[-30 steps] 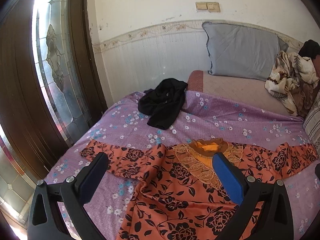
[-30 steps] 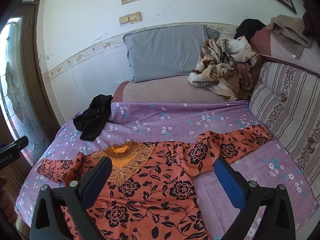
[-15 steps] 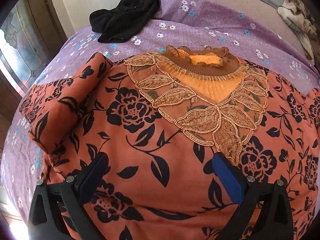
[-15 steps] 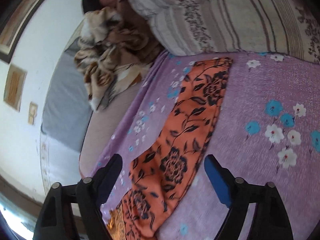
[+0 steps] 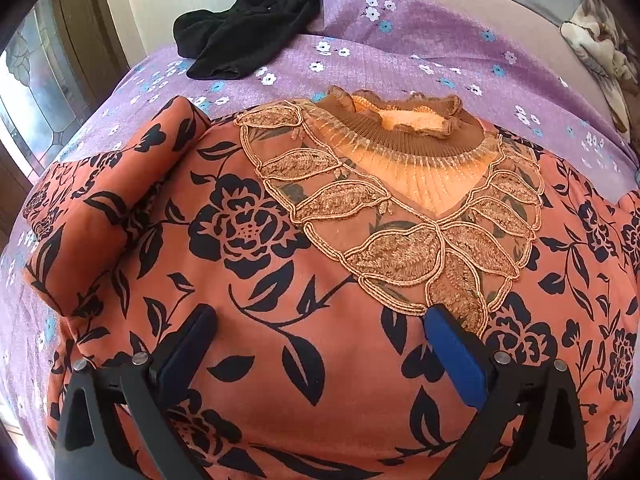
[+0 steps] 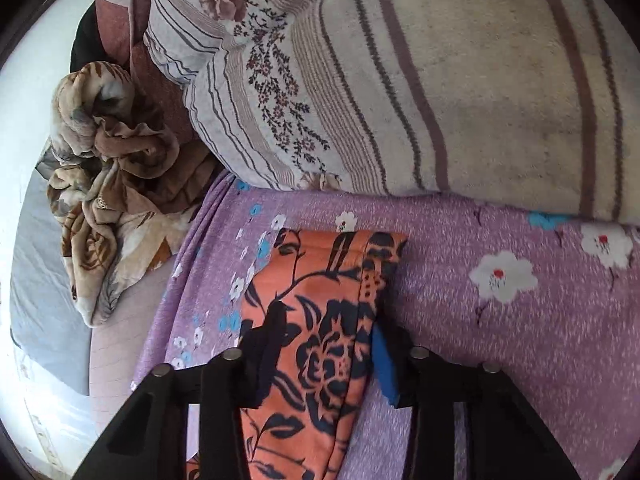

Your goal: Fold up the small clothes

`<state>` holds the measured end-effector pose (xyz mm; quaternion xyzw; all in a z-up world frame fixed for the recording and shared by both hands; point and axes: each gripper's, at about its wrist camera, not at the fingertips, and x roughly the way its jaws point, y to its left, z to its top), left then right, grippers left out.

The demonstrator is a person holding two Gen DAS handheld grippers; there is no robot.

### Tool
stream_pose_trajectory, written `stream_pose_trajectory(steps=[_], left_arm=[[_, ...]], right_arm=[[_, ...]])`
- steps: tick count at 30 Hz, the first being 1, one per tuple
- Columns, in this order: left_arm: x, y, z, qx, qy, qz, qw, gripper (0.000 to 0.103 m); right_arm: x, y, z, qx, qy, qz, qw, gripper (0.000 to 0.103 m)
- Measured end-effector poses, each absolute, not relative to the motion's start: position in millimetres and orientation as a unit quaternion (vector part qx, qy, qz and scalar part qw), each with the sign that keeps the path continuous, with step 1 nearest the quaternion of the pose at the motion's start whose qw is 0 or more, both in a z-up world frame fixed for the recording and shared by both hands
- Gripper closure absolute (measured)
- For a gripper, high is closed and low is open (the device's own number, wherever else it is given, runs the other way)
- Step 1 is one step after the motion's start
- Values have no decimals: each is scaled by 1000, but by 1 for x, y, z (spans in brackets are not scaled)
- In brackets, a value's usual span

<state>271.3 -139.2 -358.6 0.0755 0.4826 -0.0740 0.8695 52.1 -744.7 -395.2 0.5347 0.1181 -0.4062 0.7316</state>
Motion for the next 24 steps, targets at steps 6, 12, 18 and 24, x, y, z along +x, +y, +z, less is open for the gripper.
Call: stream_pose_trajectory(steps=[6,12,18,24], left_arm=[[276,-143,-343,115,451,-66,883,0],[274,-118,-306,107,406,-44,907,0],[297,-64,-283,74,401,25,913,0],[319,6,-271,14,415,89,906,0]], right_arm=[[72,-716,-361,530,89,-340,772,97],[128,-596,-264,457,95,-189,864,97],[194,-449,-231,436,149,-44,886,97],[275,-324,-261,438,224,36,870,97]])
